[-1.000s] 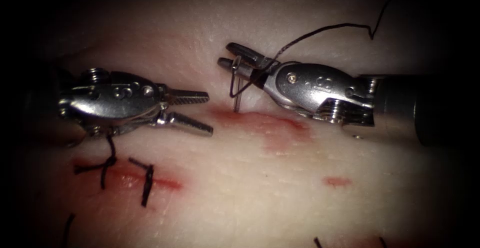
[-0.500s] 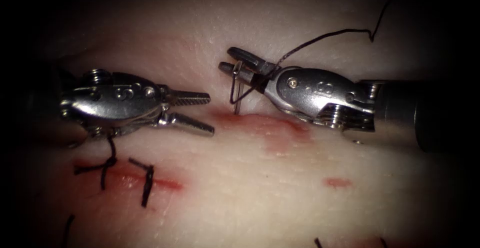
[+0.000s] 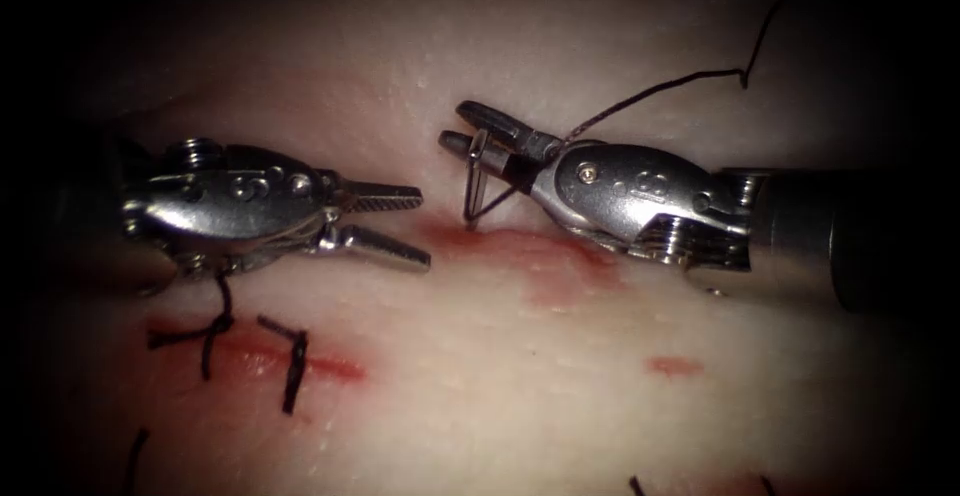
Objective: Wound Closure
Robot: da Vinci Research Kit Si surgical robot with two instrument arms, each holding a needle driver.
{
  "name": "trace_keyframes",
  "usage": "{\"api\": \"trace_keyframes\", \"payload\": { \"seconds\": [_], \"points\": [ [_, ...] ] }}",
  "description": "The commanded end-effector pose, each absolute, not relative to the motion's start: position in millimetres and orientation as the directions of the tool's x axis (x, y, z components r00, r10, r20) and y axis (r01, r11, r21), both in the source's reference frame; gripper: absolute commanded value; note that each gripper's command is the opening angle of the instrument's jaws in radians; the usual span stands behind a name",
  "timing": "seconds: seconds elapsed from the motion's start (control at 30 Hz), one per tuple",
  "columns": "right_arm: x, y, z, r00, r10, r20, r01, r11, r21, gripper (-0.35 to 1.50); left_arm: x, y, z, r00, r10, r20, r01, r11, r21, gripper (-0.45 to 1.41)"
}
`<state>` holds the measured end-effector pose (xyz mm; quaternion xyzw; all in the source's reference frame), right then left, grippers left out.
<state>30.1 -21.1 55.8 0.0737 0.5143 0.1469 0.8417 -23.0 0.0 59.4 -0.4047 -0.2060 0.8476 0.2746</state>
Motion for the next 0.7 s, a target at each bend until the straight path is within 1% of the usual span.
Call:
{"api": "trace_keyframes", "payload": {
  "seconds": [0.03,0.3,0.4,0.57,0.7],
  "points": [
    [31.0,-20.8,55.8,0.422,0.328,-0.845,-0.177,0.944,0.279,-0.35,-23.8,-0.3,60.2,-0.521,0.633,-0.573,-0.303,-0.764,-0.569,0.34],
    [30.6,-16.3,53.4,0.338,0.418,-0.843,-0.27,0.901,0.339,-0.35,-26.5,-1.8,62.0,-0.517,0.627,-0.583,-0.285,-0.768,-0.574,0.32],
    [30.5,-15.0,52.7,0.324,0.431,-0.842,-0.28,0.894,0.35,-0.35,-27.2,-2.4,62.6,-0.524,0.623,-0.581,-0.276,-0.77,-0.576,0.32],
    [30.7,-13.0,51.7,0.295,0.448,-0.844,-0.295,0.883,0.365,-0.35,-28.3,-4.1,63.9,-0.564,0.602,-0.565,-0.246,-0.776,-0.581,0.32],
    [31.1,-12.0,51.2,0.282,0.457,-0.843,-0.304,0.877,0.373,-0.35,-27.8,-4.9,65.0,-0.625,0.574,-0.529,-0.236,-0.785,-0.573,0.31]
  ]
}}
